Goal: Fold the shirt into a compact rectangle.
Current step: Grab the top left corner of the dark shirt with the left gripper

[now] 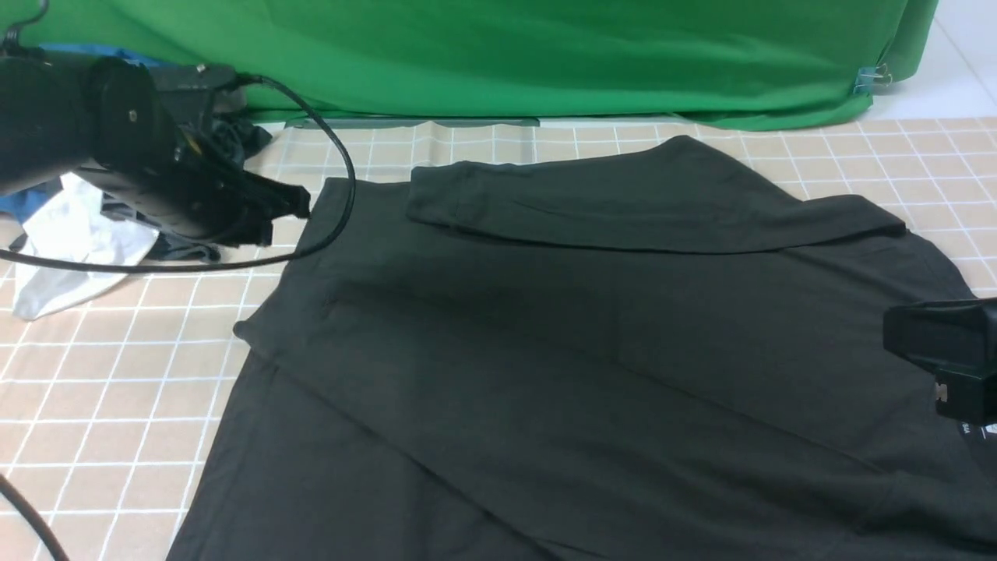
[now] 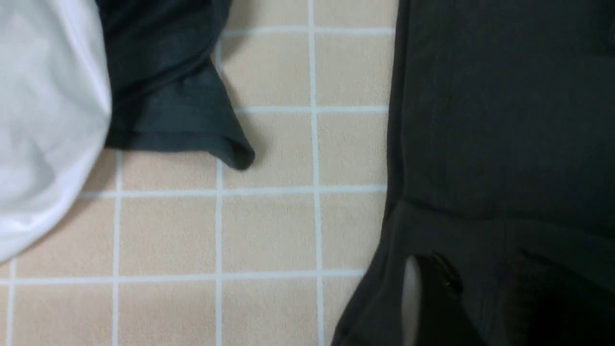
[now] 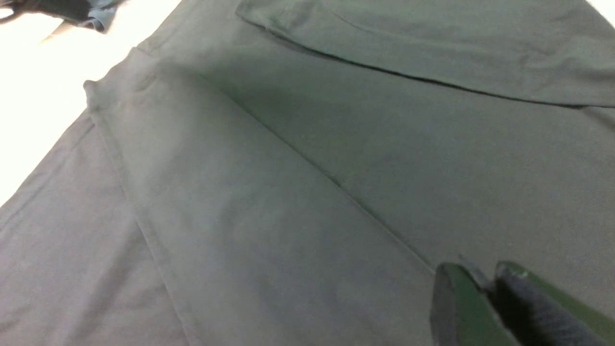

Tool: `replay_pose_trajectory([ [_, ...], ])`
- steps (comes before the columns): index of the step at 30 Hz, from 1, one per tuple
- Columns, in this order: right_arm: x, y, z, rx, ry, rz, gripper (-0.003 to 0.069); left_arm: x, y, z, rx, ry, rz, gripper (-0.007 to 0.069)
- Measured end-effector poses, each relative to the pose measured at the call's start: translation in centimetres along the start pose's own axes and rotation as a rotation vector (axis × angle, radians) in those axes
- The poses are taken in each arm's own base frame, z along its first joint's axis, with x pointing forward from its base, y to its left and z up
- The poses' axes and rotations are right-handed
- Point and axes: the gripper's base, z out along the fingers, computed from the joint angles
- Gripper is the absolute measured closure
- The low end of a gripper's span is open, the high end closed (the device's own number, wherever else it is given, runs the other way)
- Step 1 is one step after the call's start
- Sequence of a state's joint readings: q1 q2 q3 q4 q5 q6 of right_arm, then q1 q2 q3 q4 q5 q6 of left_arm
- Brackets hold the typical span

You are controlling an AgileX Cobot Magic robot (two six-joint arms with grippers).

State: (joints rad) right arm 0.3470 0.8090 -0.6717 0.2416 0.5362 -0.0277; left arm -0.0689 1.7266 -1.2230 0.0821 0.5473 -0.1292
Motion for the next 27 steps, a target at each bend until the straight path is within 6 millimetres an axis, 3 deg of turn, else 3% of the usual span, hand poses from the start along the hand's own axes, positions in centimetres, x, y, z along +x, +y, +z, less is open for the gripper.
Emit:
replay_pose_trajectory([
  [4,0.0,0.0,0.0,0.0,0.003,0.0,0.0515,-1.5,-0.4,-0.4,0.033,-0.046,-0.119,0.0281],
  [10,0.1,0.0,0.0,0.0,0.008,0.0,0.0515,-4.2,-3.9,1.0,0.105,-0.054,-0.093,0.0335],
  [15,0.1,0.0,0.0,0.0,0.009,0.001,0.0515,-5.5,-8.2,4.8,0.132,0.021,-0.048,0.0356],
  [21,0.1,0.0,0.0,0.0,0.009,0.001,0.0505,-7.2,-9.3,9.1,0.084,0.089,-0.06,0.0244],
  [27,0.1,0.0,0.0,0.0,0.009,0.0,0.0497,-7.3,-10.0,12.2,0.102,0.108,-0.085,0.0156],
])
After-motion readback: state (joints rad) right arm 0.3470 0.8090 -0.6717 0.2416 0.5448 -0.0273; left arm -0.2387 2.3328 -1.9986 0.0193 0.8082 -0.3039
